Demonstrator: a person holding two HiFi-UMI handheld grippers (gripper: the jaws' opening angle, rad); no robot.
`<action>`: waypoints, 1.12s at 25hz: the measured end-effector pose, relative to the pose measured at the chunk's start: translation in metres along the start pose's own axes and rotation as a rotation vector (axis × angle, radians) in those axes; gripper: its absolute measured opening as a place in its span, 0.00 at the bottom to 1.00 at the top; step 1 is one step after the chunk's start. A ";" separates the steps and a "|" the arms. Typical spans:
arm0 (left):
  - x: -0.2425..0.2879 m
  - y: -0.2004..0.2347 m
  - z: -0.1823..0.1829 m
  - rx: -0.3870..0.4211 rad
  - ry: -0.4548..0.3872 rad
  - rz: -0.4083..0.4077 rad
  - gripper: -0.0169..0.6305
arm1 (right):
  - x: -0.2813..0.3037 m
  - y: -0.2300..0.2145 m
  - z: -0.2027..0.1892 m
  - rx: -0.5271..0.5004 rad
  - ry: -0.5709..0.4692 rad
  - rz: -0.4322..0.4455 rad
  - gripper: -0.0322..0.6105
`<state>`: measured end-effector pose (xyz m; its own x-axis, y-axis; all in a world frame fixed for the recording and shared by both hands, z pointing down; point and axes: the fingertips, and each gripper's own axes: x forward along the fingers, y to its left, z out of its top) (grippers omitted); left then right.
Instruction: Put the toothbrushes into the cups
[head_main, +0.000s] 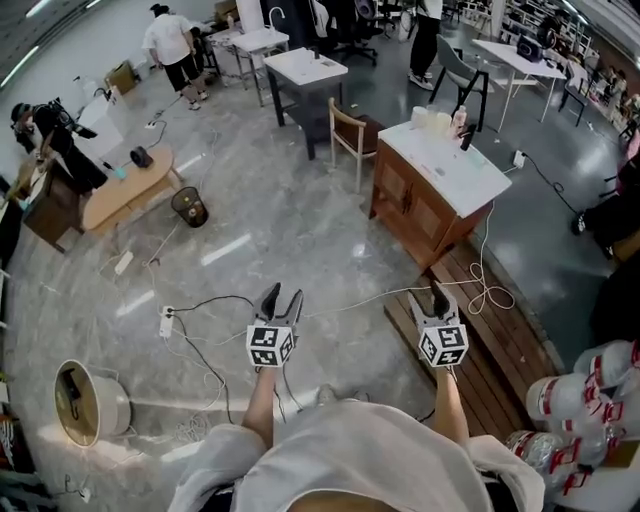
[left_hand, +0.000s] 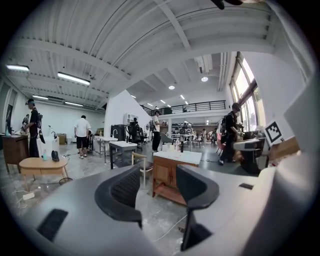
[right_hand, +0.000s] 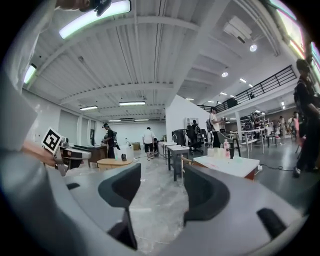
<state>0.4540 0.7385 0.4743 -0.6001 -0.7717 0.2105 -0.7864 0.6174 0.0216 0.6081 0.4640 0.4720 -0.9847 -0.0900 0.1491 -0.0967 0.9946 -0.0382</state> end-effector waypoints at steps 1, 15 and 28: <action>0.001 -0.003 -0.001 0.001 -0.003 -0.005 0.34 | 0.001 0.000 0.000 -0.003 -0.003 0.002 0.45; 0.028 -0.033 -0.004 -0.004 0.007 0.002 0.36 | 0.006 -0.032 -0.014 -0.002 0.032 0.016 0.44; 0.074 -0.023 -0.020 -0.038 0.025 0.036 0.36 | 0.056 -0.058 -0.024 -0.031 0.062 0.050 0.42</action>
<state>0.4302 0.6700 0.5092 -0.6239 -0.7449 0.2364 -0.7576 0.6507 0.0509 0.5615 0.4028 0.5063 -0.9773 -0.0373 0.2085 -0.0416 0.9990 -0.0165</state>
